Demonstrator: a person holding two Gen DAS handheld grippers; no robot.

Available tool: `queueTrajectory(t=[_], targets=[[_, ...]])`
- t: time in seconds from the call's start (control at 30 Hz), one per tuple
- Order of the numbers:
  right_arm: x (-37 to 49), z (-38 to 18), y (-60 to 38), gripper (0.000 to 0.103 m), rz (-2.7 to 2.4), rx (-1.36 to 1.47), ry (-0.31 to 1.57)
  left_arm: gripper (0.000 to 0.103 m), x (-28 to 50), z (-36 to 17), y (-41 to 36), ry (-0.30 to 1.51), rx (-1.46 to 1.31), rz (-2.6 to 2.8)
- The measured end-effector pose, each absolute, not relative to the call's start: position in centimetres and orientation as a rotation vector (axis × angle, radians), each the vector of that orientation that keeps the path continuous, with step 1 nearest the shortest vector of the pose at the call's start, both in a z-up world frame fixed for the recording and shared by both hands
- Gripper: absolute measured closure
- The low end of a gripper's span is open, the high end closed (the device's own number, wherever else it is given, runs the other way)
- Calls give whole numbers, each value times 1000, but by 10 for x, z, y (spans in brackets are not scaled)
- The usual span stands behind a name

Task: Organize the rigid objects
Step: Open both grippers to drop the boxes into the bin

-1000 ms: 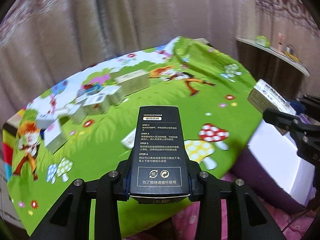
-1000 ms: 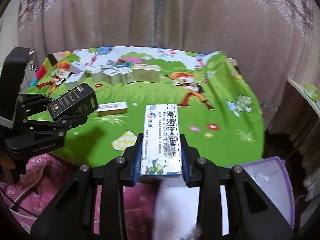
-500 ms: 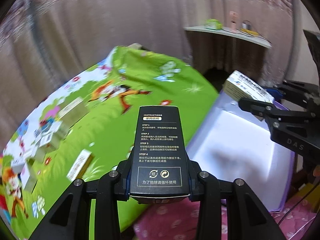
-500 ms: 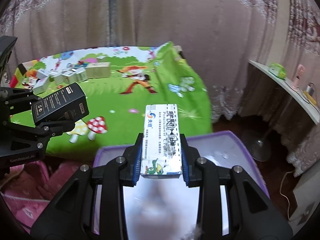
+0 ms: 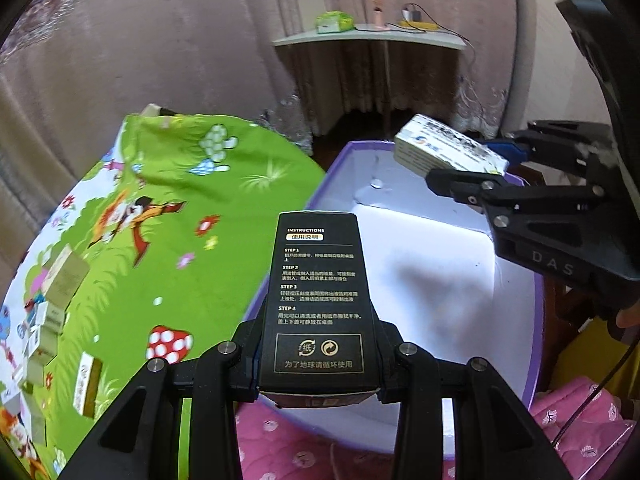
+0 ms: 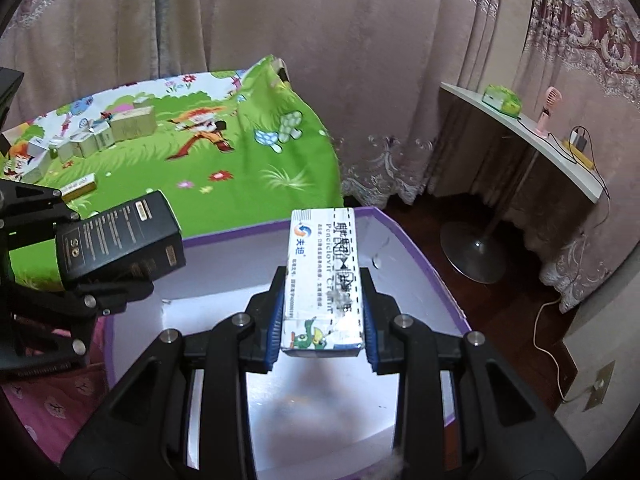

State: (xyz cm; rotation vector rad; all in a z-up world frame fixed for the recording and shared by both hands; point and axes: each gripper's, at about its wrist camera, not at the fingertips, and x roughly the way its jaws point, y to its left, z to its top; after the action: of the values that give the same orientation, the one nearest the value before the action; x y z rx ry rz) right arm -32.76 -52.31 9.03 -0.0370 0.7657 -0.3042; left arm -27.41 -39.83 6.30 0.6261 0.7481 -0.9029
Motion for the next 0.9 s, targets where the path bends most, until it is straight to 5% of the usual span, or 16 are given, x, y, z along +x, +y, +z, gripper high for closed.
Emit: queueTrajectory(t=[0.2, 0.27, 0.47, 0.63, 0.9], targets=[[-328, 80, -535, 66, -334, -17, 823, 58, -279, 55, -400, 742, 576, -1013], [-325, 76, -539, 56, -352, -7, 861, 46, -278, 54, -395, 753, 547, -1037], [-310, 90, -523, 42, -344, -11, 844, 43, -245, 72, -342, 678, 418, -923], [-270, 99, -467, 40, -153, 3, 829, 28, -192, 80, -241, 634, 314, -601], [-177, 72, -324, 39, 306, 91, 974, 26, -120, 39, -49, 732, 205, -50]])
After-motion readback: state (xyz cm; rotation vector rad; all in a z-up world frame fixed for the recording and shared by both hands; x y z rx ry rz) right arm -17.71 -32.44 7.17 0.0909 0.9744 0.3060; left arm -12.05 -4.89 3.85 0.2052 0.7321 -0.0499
